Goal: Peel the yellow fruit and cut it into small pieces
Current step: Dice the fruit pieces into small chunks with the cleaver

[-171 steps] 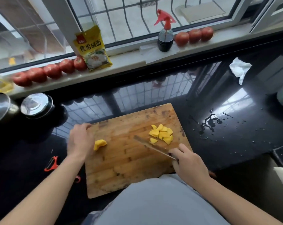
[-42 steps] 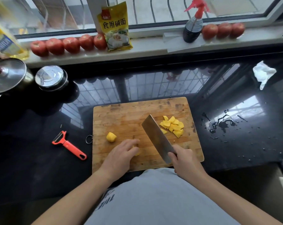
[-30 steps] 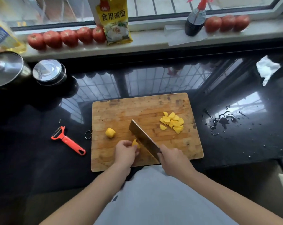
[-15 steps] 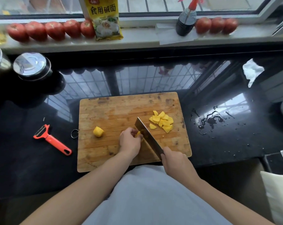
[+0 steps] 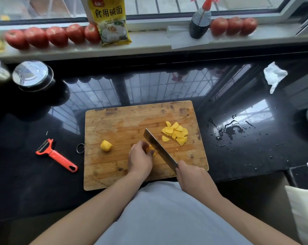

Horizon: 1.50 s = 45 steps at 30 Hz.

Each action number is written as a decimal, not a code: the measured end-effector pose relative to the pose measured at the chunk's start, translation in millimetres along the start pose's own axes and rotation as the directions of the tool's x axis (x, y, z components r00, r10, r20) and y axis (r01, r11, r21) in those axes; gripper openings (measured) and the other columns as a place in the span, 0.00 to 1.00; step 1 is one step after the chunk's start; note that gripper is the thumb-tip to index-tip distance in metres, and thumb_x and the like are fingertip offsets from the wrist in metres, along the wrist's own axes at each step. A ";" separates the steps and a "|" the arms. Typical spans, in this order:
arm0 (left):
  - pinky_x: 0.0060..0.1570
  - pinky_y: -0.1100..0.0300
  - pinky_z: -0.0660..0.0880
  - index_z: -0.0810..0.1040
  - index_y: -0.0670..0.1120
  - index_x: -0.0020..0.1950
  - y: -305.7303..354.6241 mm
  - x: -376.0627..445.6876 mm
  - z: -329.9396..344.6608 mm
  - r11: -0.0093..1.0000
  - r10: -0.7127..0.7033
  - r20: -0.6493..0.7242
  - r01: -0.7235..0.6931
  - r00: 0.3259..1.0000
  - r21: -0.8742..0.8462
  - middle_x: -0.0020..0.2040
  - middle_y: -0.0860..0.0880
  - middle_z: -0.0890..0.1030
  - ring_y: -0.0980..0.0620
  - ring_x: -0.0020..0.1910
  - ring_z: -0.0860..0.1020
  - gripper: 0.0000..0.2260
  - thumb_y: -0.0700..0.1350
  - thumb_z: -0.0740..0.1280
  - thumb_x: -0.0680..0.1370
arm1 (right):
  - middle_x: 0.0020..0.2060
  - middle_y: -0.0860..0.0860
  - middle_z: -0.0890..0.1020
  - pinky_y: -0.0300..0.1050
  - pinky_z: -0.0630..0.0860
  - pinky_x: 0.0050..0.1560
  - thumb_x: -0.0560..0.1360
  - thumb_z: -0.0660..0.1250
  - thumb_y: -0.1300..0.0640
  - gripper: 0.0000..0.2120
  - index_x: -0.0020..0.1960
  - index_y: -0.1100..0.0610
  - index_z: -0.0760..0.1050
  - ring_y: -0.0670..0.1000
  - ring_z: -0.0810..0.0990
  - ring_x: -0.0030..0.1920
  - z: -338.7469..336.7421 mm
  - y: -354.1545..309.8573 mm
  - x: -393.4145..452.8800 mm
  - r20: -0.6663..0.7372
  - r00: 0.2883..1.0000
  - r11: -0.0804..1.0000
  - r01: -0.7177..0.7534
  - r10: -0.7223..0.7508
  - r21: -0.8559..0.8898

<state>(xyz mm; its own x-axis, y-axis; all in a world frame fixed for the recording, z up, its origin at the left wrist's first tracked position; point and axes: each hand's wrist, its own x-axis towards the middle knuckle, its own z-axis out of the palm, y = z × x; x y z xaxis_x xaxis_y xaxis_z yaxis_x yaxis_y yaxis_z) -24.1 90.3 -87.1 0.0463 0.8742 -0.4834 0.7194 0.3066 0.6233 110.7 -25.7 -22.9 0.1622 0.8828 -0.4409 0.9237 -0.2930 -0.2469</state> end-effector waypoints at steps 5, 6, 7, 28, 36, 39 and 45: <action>0.50 0.56 0.71 0.79 0.48 0.56 -0.4 -0.9 -1.1 1.000 0.023 0.005 -0.023 1.000 0.003 0.56 0.51 0.79 0.51 0.54 0.75 0.05 0.44 0.71 0.81 | 0.37 0.47 0.77 0.44 0.70 0.32 0.85 0.54 0.53 0.07 0.48 0.51 0.63 0.54 0.82 0.38 -2.2 1.6 -1.4 0.048 0.999 1.000 -0.003 0.005 -0.031; 0.50 0.56 0.71 0.79 0.49 0.55 -1.0 -0.3 -0.8 1.000 0.028 0.012 -0.028 1.000 0.001 0.56 0.51 0.79 0.51 0.54 0.75 0.04 0.44 0.71 0.81 | 0.37 0.47 0.78 0.45 0.69 0.33 0.85 0.54 0.54 0.07 0.48 0.51 0.63 0.54 0.82 0.39 -3.0 1.2 -0.5 0.062 0.998 0.999 -0.005 0.007 -0.036; 0.50 0.56 0.72 0.79 0.49 0.54 -1.5 0.0 -0.9 0.999 0.033 0.016 -0.033 0.999 -0.003 0.55 0.51 0.79 0.50 0.54 0.76 0.04 0.43 0.71 0.81 | 0.39 0.48 0.79 0.45 0.69 0.34 0.85 0.55 0.55 0.06 0.48 0.51 0.63 0.55 0.82 0.40 -2.7 -0.1 2.4 0.080 0.997 0.999 -0.007 0.010 -0.037; 0.54 0.55 0.74 0.79 0.49 0.55 -7.9 0.3 -4.3 0.999 0.032 0.017 -0.031 0.999 -0.030 0.55 0.51 0.81 0.51 0.55 0.75 0.04 0.43 0.70 0.81 | 0.40 0.51 0.81 0.46 0.74 0.37 0.85 0.54 0.51 0.08 0.48 0.52 0.63 0.57 0.83 0.41 -5.3 -5.0 12.1 0.054 0.999 0.999 0.000 -0.001 0.033; 0.56 0.51 0.77 0.78 0.51 0.52 -4.7 -1.0 -6.3 0.999 0.023 0.019 -0.022 1.000 -0.029 0.55 0.50 0.81 0.49 0.56 0.77 0.04 0.43 0.71 0.81 | 0.36 0.46 0.73 0.41 0.63 0.30 0.85 0.54 0.52 0.08 0.48 0.51 0.63 0.51 0.73 0.33 -5.3 -7.1 10.6 0.054 0.998 1.000 0.014 -0.014 0.005; 0.55 0.52 0.76 0.77 0.51 0.51 -3.8 -1.0 -6.0 0.999 0.029 0.020 -0.028 0.999 -0.031 0.54 0.50 0.81 0.49 0.56 0.77 0.04 0.43 0.71 0.81 | 0.34 0.46 0.73 0.44 0.66 0.33 0.85 0.54 0.53 0.08 0.47 0.51 0.63 0.52 0.74 0.34 -5.3 -8.1 10.4 0.058 0.998 1.000 0.008 -0.009 0.004; 0.53 0.52 0.76 0.77 0.50 0.49 -3.9 0.7 -4.5 0.999 0.025 0.014 -0.025 1.000 -0.021 0.53 0.49 0.81 0.48 0.54 0.77 0.04 0.42 0.71 0.81 | 0.34 0.47 0.73 0.46 0.68 0.32 0.84 0.55 0.55 0.08 0.47 0.52 0.63 0.55 0.78 0.35 -6.1 -5.0 6.1 0.101 0.995 1.000 -0.001 0.003 -0.020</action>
<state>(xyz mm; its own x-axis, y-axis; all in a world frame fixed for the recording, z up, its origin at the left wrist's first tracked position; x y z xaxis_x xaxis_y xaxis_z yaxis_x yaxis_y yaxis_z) -30.0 91.4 -87.1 0.0743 0.8761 -0.4764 0.7032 0.2927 0.6480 109.2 -16.6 -19.1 0.1287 0.8405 -0.5263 0.9303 -0.2861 -0.2294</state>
